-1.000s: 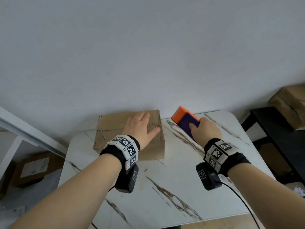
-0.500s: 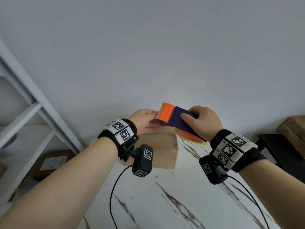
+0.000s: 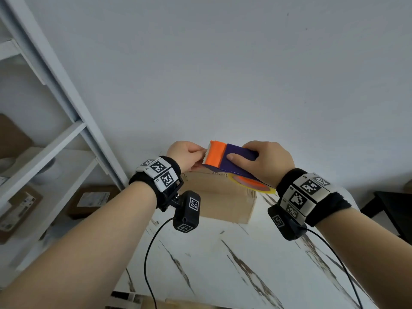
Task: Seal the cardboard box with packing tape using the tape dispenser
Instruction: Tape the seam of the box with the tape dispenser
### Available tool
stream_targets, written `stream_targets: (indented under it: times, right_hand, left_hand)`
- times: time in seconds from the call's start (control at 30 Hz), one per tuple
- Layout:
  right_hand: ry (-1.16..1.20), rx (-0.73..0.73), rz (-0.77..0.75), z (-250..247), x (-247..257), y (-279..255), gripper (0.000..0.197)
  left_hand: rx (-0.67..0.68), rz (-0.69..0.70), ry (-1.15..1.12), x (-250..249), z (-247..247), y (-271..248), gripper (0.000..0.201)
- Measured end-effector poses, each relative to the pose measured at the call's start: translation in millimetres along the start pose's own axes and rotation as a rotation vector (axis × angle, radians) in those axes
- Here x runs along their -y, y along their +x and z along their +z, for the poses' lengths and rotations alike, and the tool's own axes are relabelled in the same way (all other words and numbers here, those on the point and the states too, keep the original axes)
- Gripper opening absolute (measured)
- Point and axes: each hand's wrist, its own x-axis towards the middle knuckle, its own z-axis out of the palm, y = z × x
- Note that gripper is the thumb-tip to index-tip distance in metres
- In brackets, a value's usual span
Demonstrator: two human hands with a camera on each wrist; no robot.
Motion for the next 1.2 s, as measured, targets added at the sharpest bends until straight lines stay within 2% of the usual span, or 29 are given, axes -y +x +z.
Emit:
stream_targets:
  times: [0.17, 0.27, 0.33, 0.6, 0.77, 1.0, 1.2]
  right_hand:
    - [-0.06, 0.069, -0.039, 0, 1, 19, 0.041]
    - [-0.163, 0.109, -0.021, -2, -14, 24, 0.041]
    - [-0.22, 0.133, -0.011, -1, -23, 27, 0.042]
    - [-0.329, 0.189, -0.07, 13, -16, 52, 0.045]
    - [-0.393, 0.22, -0.075, 22, -3, 64, 0.047]
    - [-0.496, 0.246, 0.0, 29, 9, 69, 0.051]
    - [-0.627, 0.264, -0.001, 39, 27, 74, 0.048]
  left_hand:
    - [-0.118, 0.002, -0.036, 8, -8, 3, 0.015]
    - [-0.25, -0.071, -0.127, 24, -30, 7, 0.02]
    - [-0.281, -0.129, -0.115, 35, -41, 11, 0.014]
    - [-0.293, -0.253, -0.121, 59, -46, 30, 0.008]
    - [-0.311, -0.268, -0.072, 71, -49, 40, 0.015]
    - [-0.2, -0.247, 0.026, 86, -50, 56, 0.019]
    - [-0.139, -0.249, 0.037, 101, -56, 64, 0.021]
